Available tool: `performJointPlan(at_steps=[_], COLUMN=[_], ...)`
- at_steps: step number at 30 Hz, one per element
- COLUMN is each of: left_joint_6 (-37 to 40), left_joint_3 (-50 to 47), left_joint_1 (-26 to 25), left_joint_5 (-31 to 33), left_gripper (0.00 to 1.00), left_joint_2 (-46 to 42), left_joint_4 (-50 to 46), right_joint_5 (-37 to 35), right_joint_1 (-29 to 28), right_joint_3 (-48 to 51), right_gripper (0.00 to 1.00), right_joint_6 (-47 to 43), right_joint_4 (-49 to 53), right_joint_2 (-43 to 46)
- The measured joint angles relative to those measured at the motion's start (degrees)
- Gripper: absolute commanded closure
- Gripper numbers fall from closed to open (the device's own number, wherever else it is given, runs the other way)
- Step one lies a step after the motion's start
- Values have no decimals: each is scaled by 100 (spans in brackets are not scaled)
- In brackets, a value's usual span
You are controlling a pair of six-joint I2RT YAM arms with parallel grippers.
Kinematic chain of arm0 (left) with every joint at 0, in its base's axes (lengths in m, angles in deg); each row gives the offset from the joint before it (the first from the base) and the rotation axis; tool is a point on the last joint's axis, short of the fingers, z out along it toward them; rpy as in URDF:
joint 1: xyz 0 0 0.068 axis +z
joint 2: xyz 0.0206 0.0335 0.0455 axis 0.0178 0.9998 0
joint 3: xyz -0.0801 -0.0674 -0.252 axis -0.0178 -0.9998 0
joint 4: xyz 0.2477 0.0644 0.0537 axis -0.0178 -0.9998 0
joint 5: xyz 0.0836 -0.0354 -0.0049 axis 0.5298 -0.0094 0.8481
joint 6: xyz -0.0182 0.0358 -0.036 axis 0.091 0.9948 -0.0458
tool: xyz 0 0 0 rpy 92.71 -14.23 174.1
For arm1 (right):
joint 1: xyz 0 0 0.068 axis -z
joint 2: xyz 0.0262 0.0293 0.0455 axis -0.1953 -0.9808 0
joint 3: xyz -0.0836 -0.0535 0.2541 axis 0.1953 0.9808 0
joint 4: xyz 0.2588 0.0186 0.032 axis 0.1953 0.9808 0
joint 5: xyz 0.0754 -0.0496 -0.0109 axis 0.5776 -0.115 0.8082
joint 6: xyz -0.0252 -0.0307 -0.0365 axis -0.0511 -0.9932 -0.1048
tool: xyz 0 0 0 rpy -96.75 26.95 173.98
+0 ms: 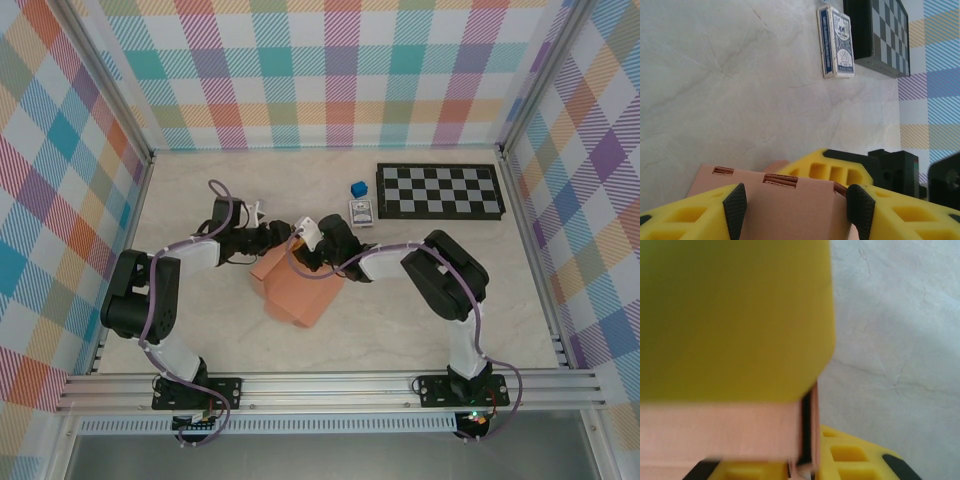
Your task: Fold the paper box
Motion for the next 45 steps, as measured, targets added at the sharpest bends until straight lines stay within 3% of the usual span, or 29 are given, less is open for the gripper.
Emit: performJointPlan(at_steps=[8,13,18,34,45], left_joint_6=[48,46,17,-772,-1460], left_joint_3=[39,44,44,-584,-638], left_joint_1=[-44,-42,-37,17,17], left_joint_5=[-15,-13,-2,201,205], left_gripper=[41,42,44,46,41], left_joint_2=[9,9,13,-125,-24], left_joint_4=[-103,-125,-72,1137,1497], right_joint_5=[201,144,-118,-1939,-1919], right_joint_1=[9,11,-48,-520,-516], right_joint_3=[120,72,9,-146,-101], right_gripper=[71,83,91,99,95], right_joint_6=[0,94,229,728,807], right_joint_4=[-229,-317,-417,-494,-540], right_joint_2=[-63,-146,-210,-350,-328])
